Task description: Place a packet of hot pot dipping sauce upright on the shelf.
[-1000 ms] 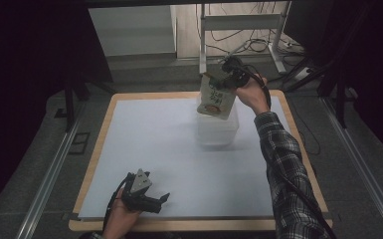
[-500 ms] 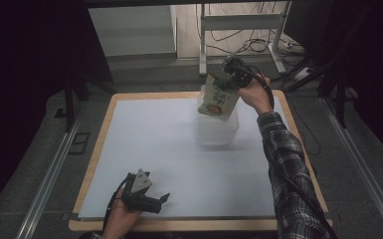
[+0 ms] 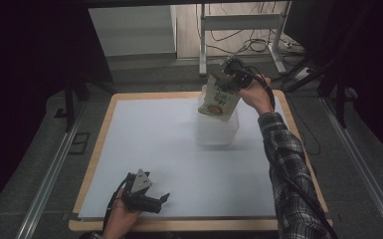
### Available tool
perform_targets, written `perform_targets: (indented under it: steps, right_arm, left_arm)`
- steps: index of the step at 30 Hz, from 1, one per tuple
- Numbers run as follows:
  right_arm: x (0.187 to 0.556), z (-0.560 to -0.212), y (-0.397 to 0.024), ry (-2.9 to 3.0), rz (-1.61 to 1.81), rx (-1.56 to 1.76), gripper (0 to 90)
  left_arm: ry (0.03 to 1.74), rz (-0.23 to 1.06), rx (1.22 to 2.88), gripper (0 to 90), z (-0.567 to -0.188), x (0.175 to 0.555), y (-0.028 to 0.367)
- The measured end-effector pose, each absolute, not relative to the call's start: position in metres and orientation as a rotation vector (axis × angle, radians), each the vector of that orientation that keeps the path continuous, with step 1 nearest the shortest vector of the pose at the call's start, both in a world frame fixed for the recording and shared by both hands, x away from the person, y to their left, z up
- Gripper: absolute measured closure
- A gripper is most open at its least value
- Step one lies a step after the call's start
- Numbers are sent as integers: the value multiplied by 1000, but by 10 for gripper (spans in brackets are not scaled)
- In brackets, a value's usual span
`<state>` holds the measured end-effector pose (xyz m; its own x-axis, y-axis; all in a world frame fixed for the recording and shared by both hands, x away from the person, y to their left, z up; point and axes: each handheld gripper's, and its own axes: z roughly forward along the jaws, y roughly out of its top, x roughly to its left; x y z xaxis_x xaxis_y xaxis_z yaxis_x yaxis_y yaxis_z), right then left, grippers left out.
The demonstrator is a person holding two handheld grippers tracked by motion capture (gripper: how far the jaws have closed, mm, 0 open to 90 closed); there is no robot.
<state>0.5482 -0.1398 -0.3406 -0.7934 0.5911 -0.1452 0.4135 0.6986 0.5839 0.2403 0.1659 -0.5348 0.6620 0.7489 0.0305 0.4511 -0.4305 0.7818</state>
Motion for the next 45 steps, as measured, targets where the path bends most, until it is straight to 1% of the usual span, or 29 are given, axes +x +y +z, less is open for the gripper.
perform_targets:
  steps: [7, 16, 21, 23, 24, 27, 28, 31, 35, 37, 45]
  right_arm:
    - [550, -338, -147, 2595, 750, 771, 884]
    - [551, -355, -130, 2627, 740, 731, 878]
    - [552, -366, -123, 2664, 752, 731, 858]
    - [552, -369, -121, 2653, 782, 740, 810]
    - [552, -367, -121, 2643, 800, 731, 772]
    - [549, -359, -121, 2599, 815, 724, 713]
    - [547, -357, -122, 2584, 828, 727, 673]
    - [544, -352, -126, 2552, 866, 736, 600]
    - [541, -353, -131, 2535, 897, 751, 505]
    - [539, -354, -134, 2522, 914, 775, 438]
    - [533, -352, -143, 2487, 964, 804, 280]
  left_arm:
    - [928, 484, 2093, 11, -535, 241, 166]
    - [929, 484, 2092, 11, -535, 240, 166]
    - [928, 485, 2093, 11, -535, 240, 166]
    - [928, 484, 2095, 11, -535, 240, 166]
    - [928, 485, 2093, 10, -535, 240, 166]
    - [929, 484, 2089, 11, -535, 240, 166]
    - [928, 485, 2091, 10, -535, 240, 166]
    - [924, 488, 2096, 10, -535, 239, 165]
    - [921, 488, 2099, 11, -534, 239, 164]
    - [921, 489, 2101, 10, -534, 239, 163]
    - [923, 487, 2099, 11, -534, 239, 164]
